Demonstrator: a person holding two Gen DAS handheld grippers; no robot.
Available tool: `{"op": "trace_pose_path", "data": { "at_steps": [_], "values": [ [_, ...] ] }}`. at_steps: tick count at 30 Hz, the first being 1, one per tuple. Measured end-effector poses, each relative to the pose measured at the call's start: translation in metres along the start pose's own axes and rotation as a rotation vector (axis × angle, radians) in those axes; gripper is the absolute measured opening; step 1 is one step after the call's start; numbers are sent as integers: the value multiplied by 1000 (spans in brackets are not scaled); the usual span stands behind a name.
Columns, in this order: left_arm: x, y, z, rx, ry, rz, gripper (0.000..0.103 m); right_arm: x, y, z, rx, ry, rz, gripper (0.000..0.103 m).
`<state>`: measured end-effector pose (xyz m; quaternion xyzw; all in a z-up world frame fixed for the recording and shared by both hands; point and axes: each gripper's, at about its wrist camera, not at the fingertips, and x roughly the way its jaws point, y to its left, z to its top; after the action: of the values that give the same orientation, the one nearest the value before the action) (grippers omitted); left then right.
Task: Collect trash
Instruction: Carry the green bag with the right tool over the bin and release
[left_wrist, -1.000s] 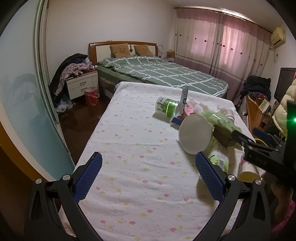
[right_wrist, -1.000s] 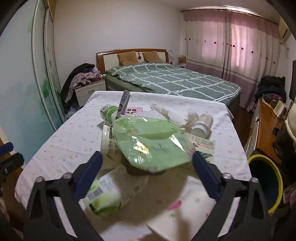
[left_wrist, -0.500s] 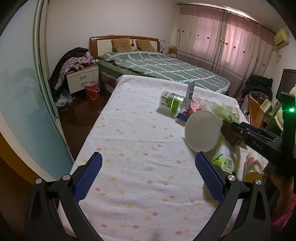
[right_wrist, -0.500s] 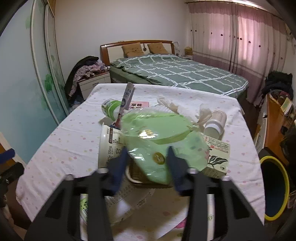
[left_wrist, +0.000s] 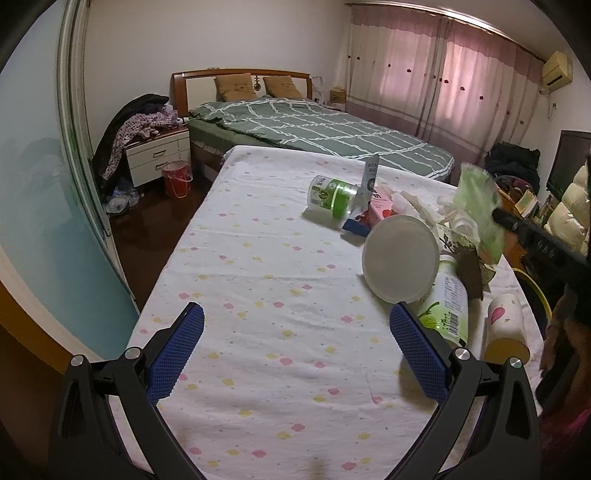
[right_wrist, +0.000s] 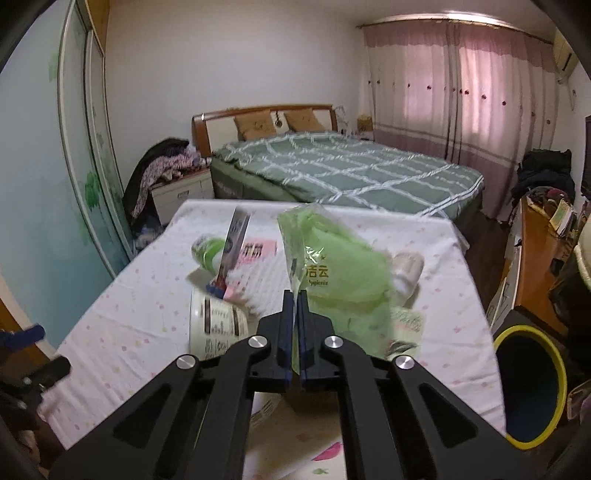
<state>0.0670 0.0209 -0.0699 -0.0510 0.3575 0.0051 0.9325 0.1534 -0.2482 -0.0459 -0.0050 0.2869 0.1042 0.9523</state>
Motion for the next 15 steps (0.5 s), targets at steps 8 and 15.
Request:
{"op": "trace_pose_path", "data": {
  "at_steps": [8,15],
  "values": [
    [3,-20,-2,44,4,-38,99,-33,-26,18,61,-74,25,2],
    [4,-47,-3,98,1,-97,99,-65,-50,20,102,-133,-6,2]
  ]
}}
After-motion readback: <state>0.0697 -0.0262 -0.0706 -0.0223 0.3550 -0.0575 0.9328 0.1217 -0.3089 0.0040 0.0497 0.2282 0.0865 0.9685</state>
